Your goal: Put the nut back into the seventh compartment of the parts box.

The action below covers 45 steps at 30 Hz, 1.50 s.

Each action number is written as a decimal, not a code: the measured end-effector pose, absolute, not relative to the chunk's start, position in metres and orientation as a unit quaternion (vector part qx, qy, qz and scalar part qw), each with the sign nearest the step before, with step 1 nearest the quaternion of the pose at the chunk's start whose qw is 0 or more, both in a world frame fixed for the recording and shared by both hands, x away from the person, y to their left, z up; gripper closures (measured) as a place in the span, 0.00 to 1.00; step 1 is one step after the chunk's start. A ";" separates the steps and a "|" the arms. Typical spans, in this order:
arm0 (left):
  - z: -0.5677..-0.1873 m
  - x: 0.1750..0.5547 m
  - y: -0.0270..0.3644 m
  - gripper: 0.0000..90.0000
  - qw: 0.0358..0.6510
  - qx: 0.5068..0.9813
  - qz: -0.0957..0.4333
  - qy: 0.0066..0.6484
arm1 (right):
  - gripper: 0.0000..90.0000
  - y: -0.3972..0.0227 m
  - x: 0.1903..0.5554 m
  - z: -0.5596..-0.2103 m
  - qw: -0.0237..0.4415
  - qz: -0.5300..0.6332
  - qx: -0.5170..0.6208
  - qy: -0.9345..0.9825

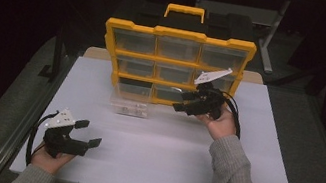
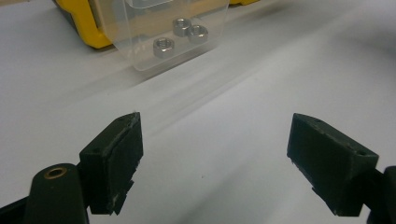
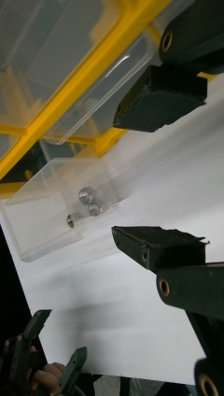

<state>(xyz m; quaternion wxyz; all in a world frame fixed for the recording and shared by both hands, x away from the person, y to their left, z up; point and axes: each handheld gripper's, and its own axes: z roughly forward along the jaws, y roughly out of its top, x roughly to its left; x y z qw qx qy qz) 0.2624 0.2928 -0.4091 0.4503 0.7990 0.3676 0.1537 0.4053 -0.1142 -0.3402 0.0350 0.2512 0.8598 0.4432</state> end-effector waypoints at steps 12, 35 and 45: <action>-0.411 0.264 0.292 0.20 0.444 0.803 0.144 0.371 | 0.39 -0.153 0.389 -0.357 0.051 0.451 0.276 0.847; -0.412 0.265 0.289 0.19 0.448 0.802 0.143 0.368 | 0.29 -0.199 0.363 -0.373 0.076 0.456 0.317 0.828; -0.412 0.266 0.289 0.19 0.448 0.804 0.140 0.366 | 0.25 -0.210 0.351 -0.377 0.093 0.456 0.325 0.823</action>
